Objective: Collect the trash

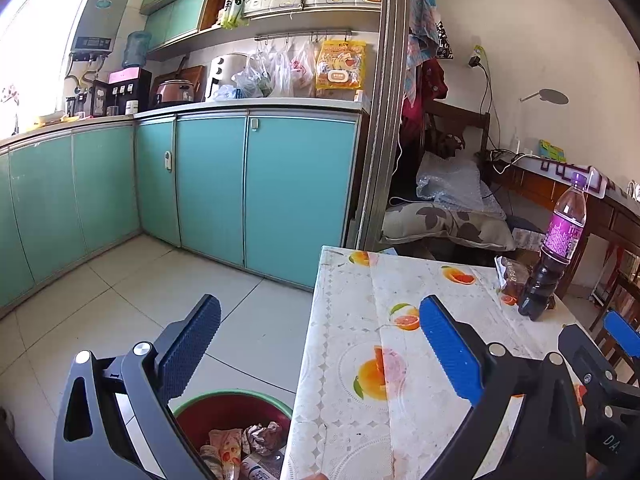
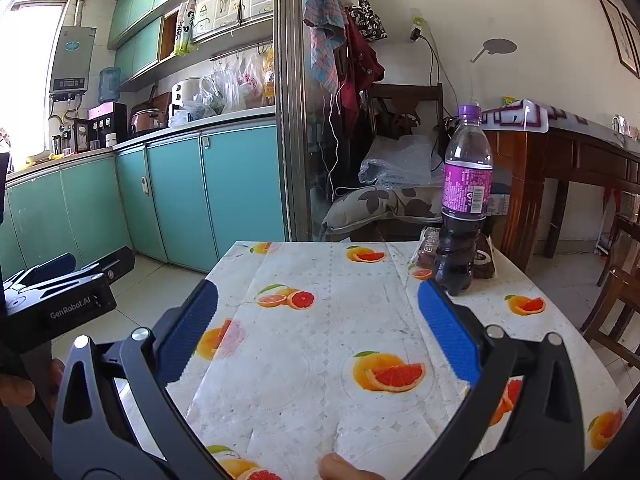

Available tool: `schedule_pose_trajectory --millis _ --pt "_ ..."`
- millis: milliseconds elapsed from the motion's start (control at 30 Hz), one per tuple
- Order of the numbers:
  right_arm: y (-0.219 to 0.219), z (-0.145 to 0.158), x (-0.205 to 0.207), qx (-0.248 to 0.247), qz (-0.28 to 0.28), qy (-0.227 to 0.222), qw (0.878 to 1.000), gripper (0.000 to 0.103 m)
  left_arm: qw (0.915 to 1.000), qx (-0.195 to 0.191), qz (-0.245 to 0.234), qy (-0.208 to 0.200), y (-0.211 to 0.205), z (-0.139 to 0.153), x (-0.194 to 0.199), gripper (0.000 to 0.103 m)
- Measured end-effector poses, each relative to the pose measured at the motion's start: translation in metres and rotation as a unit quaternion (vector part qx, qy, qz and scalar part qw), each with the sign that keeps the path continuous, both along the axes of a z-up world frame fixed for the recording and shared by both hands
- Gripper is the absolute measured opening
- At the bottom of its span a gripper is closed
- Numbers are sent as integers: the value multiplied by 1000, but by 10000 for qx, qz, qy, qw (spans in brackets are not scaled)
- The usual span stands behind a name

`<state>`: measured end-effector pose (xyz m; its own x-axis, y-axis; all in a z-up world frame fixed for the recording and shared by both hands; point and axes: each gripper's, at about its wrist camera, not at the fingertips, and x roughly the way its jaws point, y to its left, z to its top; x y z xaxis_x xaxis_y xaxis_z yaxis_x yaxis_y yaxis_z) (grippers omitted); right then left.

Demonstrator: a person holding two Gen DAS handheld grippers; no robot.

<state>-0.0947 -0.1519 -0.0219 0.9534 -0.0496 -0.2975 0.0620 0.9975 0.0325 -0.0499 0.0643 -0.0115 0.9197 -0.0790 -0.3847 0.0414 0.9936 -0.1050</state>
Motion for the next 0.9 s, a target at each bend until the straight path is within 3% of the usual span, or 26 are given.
schedule_pose_trajectory --millis 900 --pt "-10 -15 5 188 43 323 9993 99 9995 241 22 184 -7 -8 4 96"
